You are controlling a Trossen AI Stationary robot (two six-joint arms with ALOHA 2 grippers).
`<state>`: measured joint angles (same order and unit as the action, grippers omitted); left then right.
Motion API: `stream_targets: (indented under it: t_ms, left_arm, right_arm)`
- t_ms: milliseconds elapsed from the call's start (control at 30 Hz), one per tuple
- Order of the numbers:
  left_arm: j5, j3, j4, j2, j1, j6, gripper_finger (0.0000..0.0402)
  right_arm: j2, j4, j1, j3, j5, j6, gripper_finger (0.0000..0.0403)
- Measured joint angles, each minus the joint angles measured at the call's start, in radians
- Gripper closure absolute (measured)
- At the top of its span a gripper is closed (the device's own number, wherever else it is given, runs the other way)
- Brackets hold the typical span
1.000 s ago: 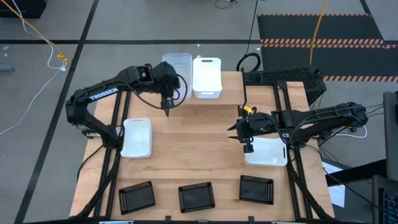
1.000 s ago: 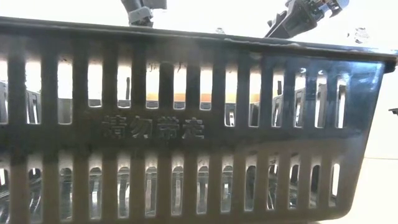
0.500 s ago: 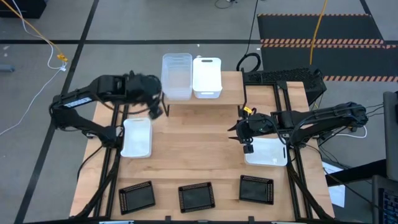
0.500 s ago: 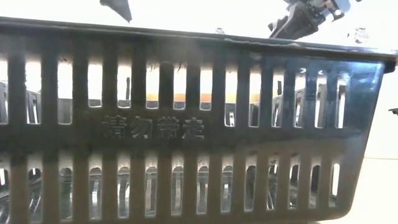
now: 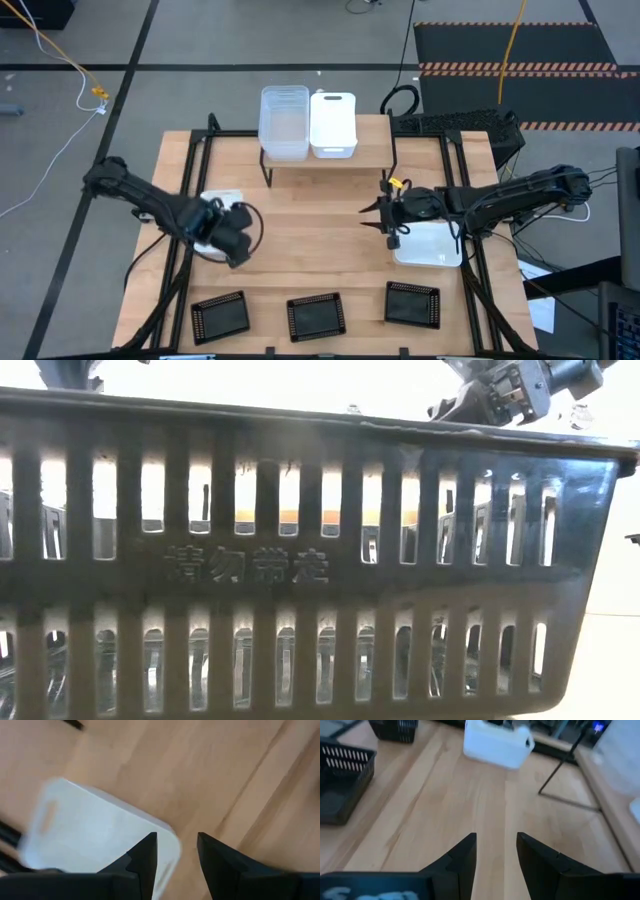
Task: Stack baskets on shelf by color
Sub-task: Stack the left white bin on the white bin on the shelf
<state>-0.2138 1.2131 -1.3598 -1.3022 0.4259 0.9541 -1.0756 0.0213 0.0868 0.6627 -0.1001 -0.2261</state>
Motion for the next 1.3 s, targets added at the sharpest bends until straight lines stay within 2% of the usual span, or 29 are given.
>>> stream_targets:
  t_ms: [100, 233, 433, 533, 633, 733, 967, 1067, 1300]
  left_arm:
    - [-0.012, -0.089, 0.069, 0.000, 0.048, 0.146, 0.0259]
    - [-0.127, -0.178, 0.074, 0.000, 0.039, 0.362, 0.0259]
    - [-0.220, -0.204, -0.059, 0.011, -0.093, 0.603, 0.0258]
    - [-0.244, -0.207, -0.099, 0.022, -0.164, 0.690, 0.0258]
    - [-0.259, -0.239, -0.087, 0.032, -0.239, 0.702, 0.0258]
    - [-0.254, -0.297, 0.013, 0.045, -0.310, 0.679, 0.0258]
    - [-0.202, -0.419, 0.290, 0.069, -0.455, 0.481, 0.0258]
    - [-0.176, -0.445, 0.391, 0.064, -0.502, 0.392, 0.0259]
    - [-0.139, -0.489, 0.463, 0.066, -0.555, 0.284, 0.0271]
  right_arm:
    - [0.000, 0.066, 0.000, -0.017, 0.000, -0.018, 0.0268]
    - [0.000, 0.146, 0.000, -0.017, 0.003, -0.017, 0.0268]
    - [0.000, 0.218, 0.000, -0.017, 0.079, 0.042, 0.0268]
    - [0.000, 0.213, 0.000, -0.017, 0.079, 0.078, 0.0268]
    - [0.000, 0.205, 0.000, -0.017, 0.078, 0.102, 0.0268]
    - [0.000, 0.206, 0.000, -0.017, 0.078, 0.113, 0.0268]
    - [0.000, 0.133, 0.000, -0.017, 0.076, 0.136, 0.0268]
    - [0.000, 0.095, 0.000, -0.017, 0.076, 0.160, 0.0268]
    - [0.000, 0.079, 0.000, -0.017, 0.076, 0.181, 0.0268]
